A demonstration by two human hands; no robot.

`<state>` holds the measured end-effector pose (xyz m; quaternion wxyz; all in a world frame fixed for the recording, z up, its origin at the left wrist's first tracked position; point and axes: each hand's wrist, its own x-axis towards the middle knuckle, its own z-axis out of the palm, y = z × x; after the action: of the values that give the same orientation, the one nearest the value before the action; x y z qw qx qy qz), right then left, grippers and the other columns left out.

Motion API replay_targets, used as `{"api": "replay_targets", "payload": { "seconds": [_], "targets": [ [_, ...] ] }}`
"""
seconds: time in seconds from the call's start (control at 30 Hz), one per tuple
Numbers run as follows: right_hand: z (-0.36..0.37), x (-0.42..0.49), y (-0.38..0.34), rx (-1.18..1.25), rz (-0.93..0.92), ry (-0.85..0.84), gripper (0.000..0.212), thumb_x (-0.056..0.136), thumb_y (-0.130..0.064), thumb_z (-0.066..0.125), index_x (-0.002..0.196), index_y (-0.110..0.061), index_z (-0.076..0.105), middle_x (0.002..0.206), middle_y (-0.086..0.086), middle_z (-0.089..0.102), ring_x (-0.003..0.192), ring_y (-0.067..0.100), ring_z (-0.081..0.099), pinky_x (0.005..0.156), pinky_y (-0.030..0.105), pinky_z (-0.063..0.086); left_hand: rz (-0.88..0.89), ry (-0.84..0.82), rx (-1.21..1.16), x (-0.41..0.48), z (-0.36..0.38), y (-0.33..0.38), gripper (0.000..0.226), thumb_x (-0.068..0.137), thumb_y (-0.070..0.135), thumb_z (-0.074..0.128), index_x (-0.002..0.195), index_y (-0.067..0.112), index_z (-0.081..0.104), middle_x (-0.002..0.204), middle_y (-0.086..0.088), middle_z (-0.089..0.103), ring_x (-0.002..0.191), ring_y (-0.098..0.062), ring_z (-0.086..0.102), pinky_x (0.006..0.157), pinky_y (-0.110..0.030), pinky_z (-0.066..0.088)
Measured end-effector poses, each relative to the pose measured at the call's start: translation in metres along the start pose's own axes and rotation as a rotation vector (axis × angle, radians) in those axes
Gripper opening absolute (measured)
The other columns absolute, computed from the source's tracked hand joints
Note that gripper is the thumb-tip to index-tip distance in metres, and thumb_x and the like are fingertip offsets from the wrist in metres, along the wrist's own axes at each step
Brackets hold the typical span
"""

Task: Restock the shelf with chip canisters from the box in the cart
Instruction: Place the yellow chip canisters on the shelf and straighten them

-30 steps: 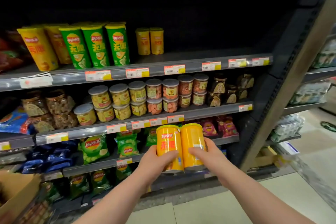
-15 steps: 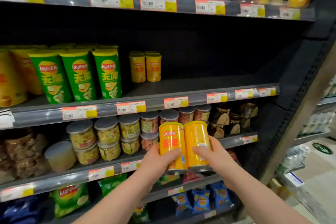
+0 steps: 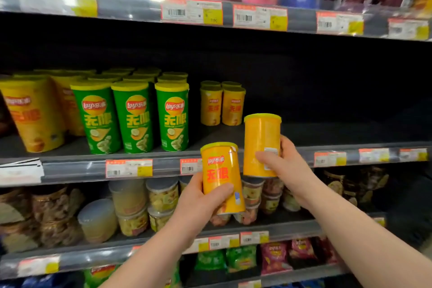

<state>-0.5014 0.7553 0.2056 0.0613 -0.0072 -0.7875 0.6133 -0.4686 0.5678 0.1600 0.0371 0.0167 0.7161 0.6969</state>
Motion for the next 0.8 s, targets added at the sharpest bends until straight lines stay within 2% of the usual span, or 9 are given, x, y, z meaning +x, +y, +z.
{"api": "replay_targets", "payload": {
  "seconds": [0.1,0.17,0.27,0.4,0.53,0.63,0.73,0.8],
  "targets": [
    [0.008,0.029,-0.015,-0.03,-0.04,-0.023,0.058,0.085,-0.023,0.068,0.134,-0.025,0.036,0.113,-0.003,0.055,0.091,0.008,0.057,0.069,0.023,0.046,0.019,0.055,-0.013,0.007,-0.007,0.006,0.031,0.081,0.028,0.072,0.107,0.03,0.054,0.098,0.006,0.069,0.082,-0.007,0.068,0.065,-0.018,0.049],
    [0.014,0.049,-0.022,-0.062,-0.052,-0.039,0.058,0.084,-0.022,0.069,0.132,-0.024,0.036,0.115,-0.001,0.054,0.092,0.012,0.056,0.075,0.027,0.045,0.029,0.104,-0.041,0.01,-0.01,0.01,0.038,0.074,0.035,0.078,0.103,0.033,0.055,0.099,0.005,0.07,0.086,-0.01,0.069,0.069,-0.022,0.051],
    [0.027,0.078,-0.027,-0.126,-0.051,-0.088,0.068,0.082,-0.018,0.071,0.138,-0.019,0.032,0.122,0.004,0.053,0.104,0.02,0.054,0.084,0.035,0.044,0.03,0.176,-0.073,0.013,-0.013,0.015,0.058,0.051,0.05,0.078,0.102,0.032,0.055,0.096,0.007,0.071,0.084,-0.01,0.07,0.072,-0.026,0.054],
    [0.044,0.111,-0.028,-0.224,-0.064,-0.119,0.082,0.077,-0.017,0.075,0.142,-0.018,0.024,0.136,0.01,0.046,0.121,0.029,0.049,0.099,0.043,0.044,0.036,0.246,-0.077,0.016,-0.015,0.021,0.064,0.05,0.049,0.078,0.106,0.03,0.055,0.097,0.005,0.071,0.082,-0.01,0.07,0.07,-0.026,0.055],
    [0.061,0.133,-0.028,-0.228,-0.057,-0.095,0.096,0.073,-0.023,0.081,0.143,-0.016,0.016,0.142,0.011,0.039,0.128,0.032,0.044,0.103,0.043,0.04,0.041,0.315,-0.097,0.017,-0.014,0.024,0.049,0.06,0.038,0.075,0.103,0.029,0.054,0.096,0.004,0.069,0.073,-0.006,0.069,0.058,-0.018,0.051],
    [0.07,0.147,-0.024,-0.292,-0.062,-0.07,0.099,0.07,-0.027,0.083,0.142,-0.014,0.016,0.142,0.013,0.039,0.128,0.034,0.044,0.104,0.045,0.038,0.03,0.341,-0.098,0.02,-0.012,0.022,0.034,0.077,0.027,0.077,0.102,0.031,0.053,0.098,0.002,0.069,0.081,-0.012,0.069,0.065,-0.024,0.052],
    [0.072,0.157,-0.018,-0.34,-0.044,-0.129,0.097,0.074,-0.03,0.08,0.142,-0.012,0.013,0.142,0.014,0.039,0.127,0.034,0.044,0.101,0.042,0.038,0.022,0.356,-0.108,0.022,-0.009,0.022,0.045,0.067,0.035,0.08,0.103,0.031,0.055,0.096,0.003,0.071,0.081,-0.012,0.07,0.067,-0.026,0.053],
    [0.069,0.16,-0.014,-0.358,-0.033,-0.192,0.088,0.082,-0.028,0.072,0.144,-0.013,0.011,0.143,0.014,0.038,0.128,0.033,0.043,0.1,0.04,0.038,0.019,0.366,-0.102,0.023,-0.007,0.023,0.052,0.058,0.041,0.074,0.105,0.03,0.055,0.095,0.004,0.071,0.078,-0.01,0.071,0.065,-0.024,0.052]
  ]
}}
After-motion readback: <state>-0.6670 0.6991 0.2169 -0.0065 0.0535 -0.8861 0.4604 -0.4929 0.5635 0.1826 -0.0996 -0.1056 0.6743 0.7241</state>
